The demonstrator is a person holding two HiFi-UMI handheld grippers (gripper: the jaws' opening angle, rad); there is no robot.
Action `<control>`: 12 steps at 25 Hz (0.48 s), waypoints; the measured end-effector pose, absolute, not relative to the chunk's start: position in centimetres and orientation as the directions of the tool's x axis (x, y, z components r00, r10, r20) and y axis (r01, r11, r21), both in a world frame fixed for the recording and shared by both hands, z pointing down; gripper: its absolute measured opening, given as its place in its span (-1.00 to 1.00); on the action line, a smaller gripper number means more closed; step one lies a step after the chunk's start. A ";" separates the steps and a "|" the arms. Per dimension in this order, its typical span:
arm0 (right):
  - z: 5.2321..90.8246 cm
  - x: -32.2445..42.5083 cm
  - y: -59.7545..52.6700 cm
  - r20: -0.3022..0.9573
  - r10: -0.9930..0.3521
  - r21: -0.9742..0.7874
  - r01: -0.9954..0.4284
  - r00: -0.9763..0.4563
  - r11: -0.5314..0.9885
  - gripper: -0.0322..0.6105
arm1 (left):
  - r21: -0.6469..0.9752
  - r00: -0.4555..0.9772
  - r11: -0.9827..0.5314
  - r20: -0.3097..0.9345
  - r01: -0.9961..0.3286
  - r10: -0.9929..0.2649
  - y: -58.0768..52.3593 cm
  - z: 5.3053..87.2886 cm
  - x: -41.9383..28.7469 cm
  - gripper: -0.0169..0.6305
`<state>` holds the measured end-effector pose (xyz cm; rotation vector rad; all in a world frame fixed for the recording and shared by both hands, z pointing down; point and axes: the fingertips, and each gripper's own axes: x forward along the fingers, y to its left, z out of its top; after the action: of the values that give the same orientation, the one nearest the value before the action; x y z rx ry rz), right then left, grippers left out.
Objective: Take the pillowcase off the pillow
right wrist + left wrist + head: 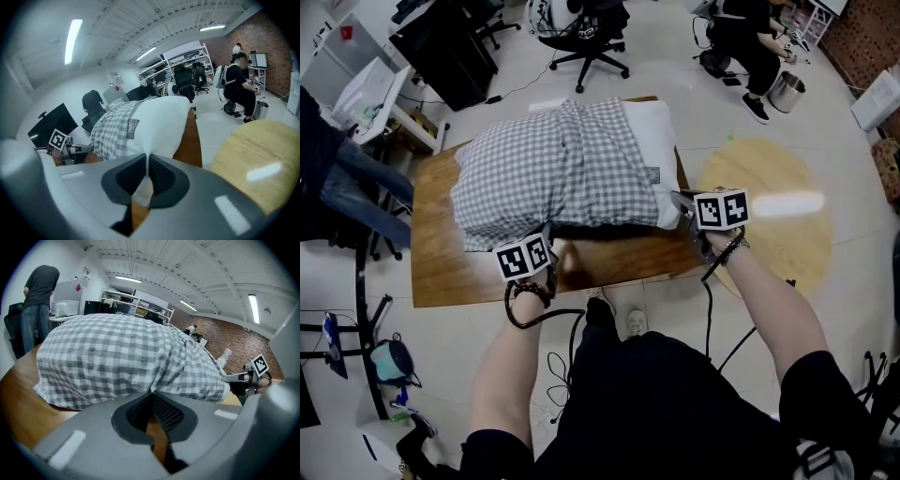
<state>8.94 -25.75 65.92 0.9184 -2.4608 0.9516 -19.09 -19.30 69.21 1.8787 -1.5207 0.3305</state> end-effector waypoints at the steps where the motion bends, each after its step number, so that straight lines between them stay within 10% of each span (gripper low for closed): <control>1: 65.7 9.1 -25.8 0.515 -0.450 -0.469 -0.679 -0.730 0.565 -0.85 | 0.350 0.273 -0.065 0.585 -0.934 -0.764 -19.1 69.0 -19.7 -0.93; 12: 62.9 11.4 -27.0 0.508 -0.499 -0.429 -0.709 -0.702 0.559 -0.85 | 0.351 0.168 0.055 0.573 -0.935 -0.802 -17.5 66.9 -25.4 -0.94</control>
<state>11.44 -26.98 62.94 0.9920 -2.4680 0.8957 -25.44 -17.53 66.90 1.7660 -1.6546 0.2472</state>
